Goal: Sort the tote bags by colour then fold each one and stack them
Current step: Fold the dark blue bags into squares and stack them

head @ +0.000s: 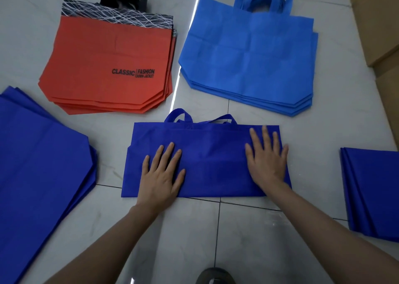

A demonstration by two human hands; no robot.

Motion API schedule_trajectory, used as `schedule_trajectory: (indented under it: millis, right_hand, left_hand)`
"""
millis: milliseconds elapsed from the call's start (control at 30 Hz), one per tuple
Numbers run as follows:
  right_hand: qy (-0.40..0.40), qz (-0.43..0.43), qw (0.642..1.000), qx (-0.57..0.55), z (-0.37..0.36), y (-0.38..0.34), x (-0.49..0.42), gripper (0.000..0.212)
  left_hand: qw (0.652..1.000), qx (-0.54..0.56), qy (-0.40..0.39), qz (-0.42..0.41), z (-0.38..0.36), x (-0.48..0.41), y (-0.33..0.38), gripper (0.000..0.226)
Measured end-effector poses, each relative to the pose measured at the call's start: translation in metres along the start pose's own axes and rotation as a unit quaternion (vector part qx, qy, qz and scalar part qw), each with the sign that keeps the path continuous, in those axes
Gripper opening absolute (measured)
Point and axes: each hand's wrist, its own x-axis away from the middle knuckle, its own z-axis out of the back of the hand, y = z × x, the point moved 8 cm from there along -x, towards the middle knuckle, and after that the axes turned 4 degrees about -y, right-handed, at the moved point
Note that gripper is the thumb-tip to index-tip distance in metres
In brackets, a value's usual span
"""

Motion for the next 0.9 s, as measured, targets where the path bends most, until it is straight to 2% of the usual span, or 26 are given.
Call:
schedule_trajectory:
  millis: [67,167,300,400,467,567,667,733,800,900]
  right_hand:
    - [0.04,-0.002,0.998,-0.038,0.016,0.0,-0.009,0.058]
    - [0.084,0.039,0.99,-0.104,0.033,-0.023,-0.021,0.052]
    - [0.085,0.057,0.99,-0.098,0.033,-0.041,-0.026,0.049]
    - [0.12,0.06,0.987,-0.087,0.031,-0.036,-0.015,0.046]
    - [0.152,0.079,0.981,-0.095,0.032,-0.034,-0.001,0.052]
    - [0.104,0.096,0.985,-0.101,0.027,-0.039,0.016,0.063]
    - [0.041,0.105,0.987,-0.112,0.021,-0.051,0.022,0.056]
    - [0.005,0.093,0.979,-0.182,0.017,-0.057,0.024,0.052]
    - [-0.073,0.066,0.943,-0.319,0.01,-0.059,0.023,0.047]
    - [-0.19,0.037,0.828,-0.526,0.016,-0.068,0.027,0.027]
  left_hand:
    - [0.999,0.026,0.031,-0.006,0.018,-0.007,0.005,0.053]
    - [0.995,0.04,0.088,-0.001,0.044,-0.03,0.001,0.047]
    - [0.992,0.048,0.074,0.091,0.054,-0.056,-0.026,0.07]
    - [0.994,0.027,0.056,0.089,0.047,-0.048,-0.03,0.073]
    - [0.993,0.039,0.084,0.076,0.044,-0.032,-0.027,0.074]
    - [0.984,0.088,0.138,0.065,0.041,-0.003,-0.023,0.066]
    - [0.983,0.107,0.136,0.068,0.032,0.016,-0.024,0.066]
    - [0.983,0.105,0.131,0.075,0.03,0.019,-0.029,0.066]
    - [0.984,0.094,0.131,0.07,0.033,0.019,-0.032,0.061]
    - [0.986,0.092,0.136,0.04,0.039,0.021,-0.032,0.052]
